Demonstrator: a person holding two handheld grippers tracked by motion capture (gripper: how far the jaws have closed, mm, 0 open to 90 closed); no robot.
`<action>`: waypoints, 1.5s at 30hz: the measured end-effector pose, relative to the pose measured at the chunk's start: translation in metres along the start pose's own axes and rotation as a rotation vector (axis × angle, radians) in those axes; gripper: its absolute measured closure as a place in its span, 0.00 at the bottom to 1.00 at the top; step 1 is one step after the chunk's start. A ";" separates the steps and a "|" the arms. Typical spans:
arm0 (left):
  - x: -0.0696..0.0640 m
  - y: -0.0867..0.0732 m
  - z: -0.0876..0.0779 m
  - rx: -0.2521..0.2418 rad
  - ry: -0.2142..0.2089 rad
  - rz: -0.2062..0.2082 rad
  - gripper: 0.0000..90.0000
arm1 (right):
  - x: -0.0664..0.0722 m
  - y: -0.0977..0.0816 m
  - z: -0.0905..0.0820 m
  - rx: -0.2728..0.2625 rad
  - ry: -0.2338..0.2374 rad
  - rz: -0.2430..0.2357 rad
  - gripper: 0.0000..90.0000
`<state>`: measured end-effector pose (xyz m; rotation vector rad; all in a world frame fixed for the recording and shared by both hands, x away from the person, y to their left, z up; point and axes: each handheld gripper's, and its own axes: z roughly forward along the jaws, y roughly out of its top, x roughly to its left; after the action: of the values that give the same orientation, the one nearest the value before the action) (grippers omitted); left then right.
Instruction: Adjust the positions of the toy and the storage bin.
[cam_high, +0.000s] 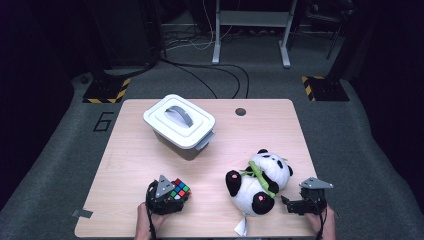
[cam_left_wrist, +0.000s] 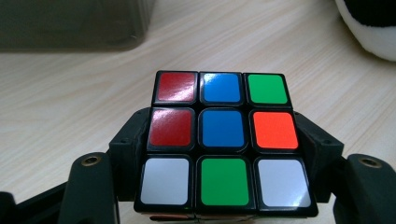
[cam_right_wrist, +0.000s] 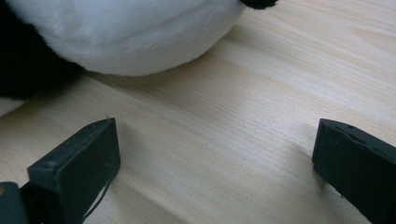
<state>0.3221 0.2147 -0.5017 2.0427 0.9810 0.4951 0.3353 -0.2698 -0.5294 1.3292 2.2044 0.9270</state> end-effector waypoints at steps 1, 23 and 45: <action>0.002 0.001 -0.002 -0.005 0.003 0.003 0.37 | 0.000 0.000 0.000 0.000 0.000 0.000 0.00; 0.050 -0.004 -0.024 -0.007 0.097 -0.071 0.37 | 0.000 0.000 0.000 0.000 0.000 0.001 0.00; 0.107 -0.014 -0.037 0.005 0.210 -0.180 0.37 | 0.000 0.000 0.000 0.000 -0.001 0.001 0.00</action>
<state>0.3592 0.3224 -0.4893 1.9121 1.2793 0.6192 0.3352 -0.2697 -0.5294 1.3309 2.2031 0.9261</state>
